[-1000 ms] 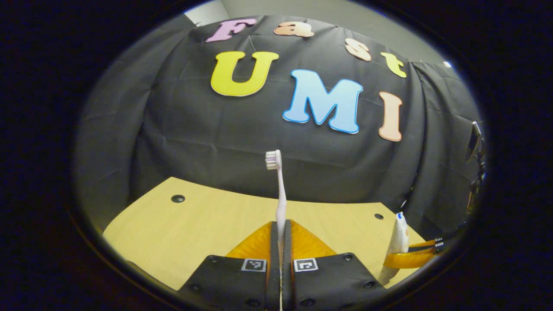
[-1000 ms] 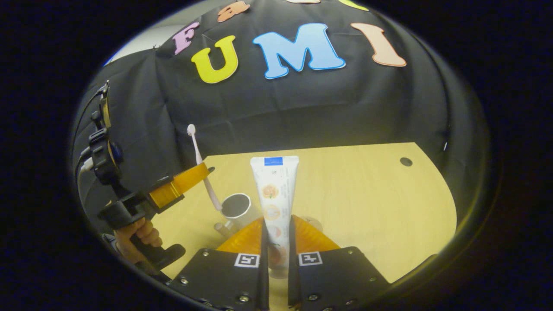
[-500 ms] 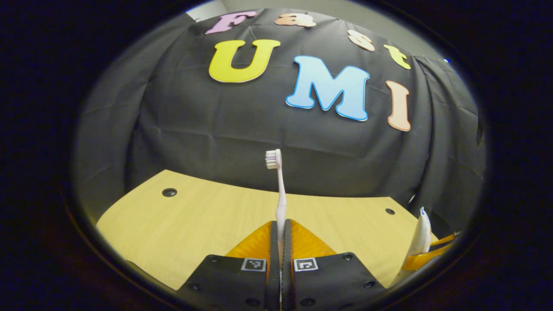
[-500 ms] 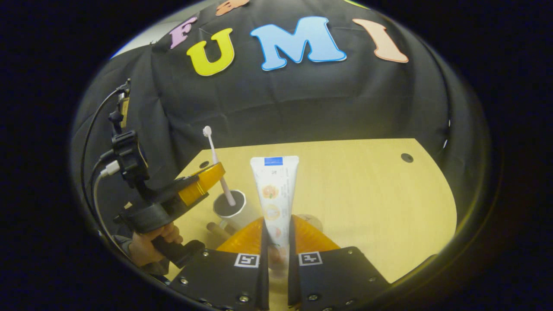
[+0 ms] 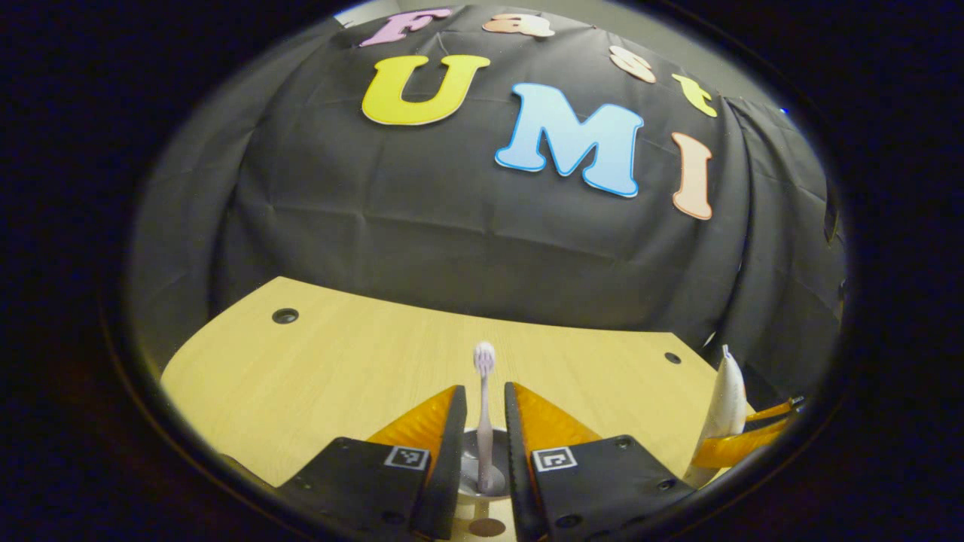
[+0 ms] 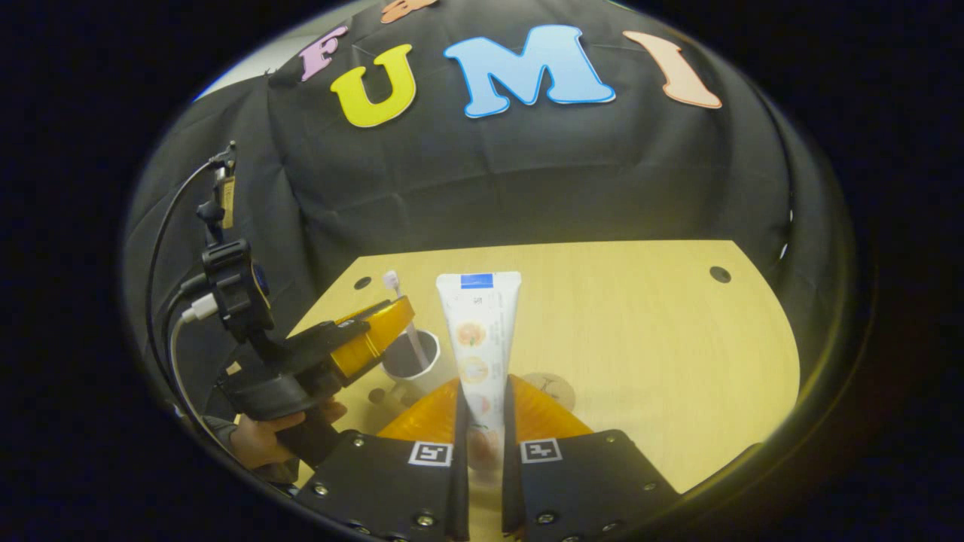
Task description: Put the toothbrush and toothpaste on the desktop into the cup, then pick up the cup and place it on the coaster on the desktop.
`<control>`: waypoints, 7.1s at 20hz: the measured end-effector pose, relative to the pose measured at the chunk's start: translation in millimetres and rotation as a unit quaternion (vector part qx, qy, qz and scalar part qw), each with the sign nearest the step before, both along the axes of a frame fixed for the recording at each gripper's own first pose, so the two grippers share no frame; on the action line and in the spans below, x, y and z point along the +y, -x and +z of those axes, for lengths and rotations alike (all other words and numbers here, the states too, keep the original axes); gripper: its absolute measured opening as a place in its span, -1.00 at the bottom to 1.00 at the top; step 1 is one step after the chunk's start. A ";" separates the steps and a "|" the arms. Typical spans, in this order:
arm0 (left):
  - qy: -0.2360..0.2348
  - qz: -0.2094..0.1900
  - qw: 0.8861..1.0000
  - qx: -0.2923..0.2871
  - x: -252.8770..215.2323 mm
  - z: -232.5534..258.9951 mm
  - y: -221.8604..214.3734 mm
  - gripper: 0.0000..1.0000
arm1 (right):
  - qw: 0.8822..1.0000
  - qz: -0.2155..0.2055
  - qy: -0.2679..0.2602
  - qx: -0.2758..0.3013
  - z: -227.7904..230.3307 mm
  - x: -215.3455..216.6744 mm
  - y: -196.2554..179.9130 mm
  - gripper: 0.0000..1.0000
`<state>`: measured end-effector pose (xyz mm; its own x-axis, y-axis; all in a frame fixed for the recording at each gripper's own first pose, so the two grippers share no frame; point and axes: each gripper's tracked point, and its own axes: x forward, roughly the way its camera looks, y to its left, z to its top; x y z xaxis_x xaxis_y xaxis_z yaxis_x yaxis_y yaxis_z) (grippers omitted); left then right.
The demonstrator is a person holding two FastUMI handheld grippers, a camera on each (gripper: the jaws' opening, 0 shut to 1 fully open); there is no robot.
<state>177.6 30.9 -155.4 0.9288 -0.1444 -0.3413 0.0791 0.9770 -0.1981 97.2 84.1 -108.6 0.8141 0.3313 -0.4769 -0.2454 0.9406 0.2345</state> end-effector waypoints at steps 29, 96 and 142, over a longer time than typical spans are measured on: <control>0.011 0.083 0.996 0.029 93.1 24.2 96.9 0.54 | 0.990 0.082 -0.006 -0.118 24.4 126.2 -108.0 -0.62; -0.128 -0.084 0.918 0.365 6.2 -134.5 65.0 -0.37 | 0.988 -0.147 -0.002 0.052 -54.9 -121.1 -15.6 0.69; -0.164 -0.166 0.909 0.345 -100.9 -150.8 59.5 -0.28 | 0.978 -0.200 -0.031 0.052 -58.5 -186.9 20.2 0.74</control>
<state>118.0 -70.0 -306.2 0.4015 -0.1626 -0.9013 0.3469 0.9378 -0.0146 77.0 -102.8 -167.1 0.8328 0.0276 -0.5528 0.1675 0.9394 0.2991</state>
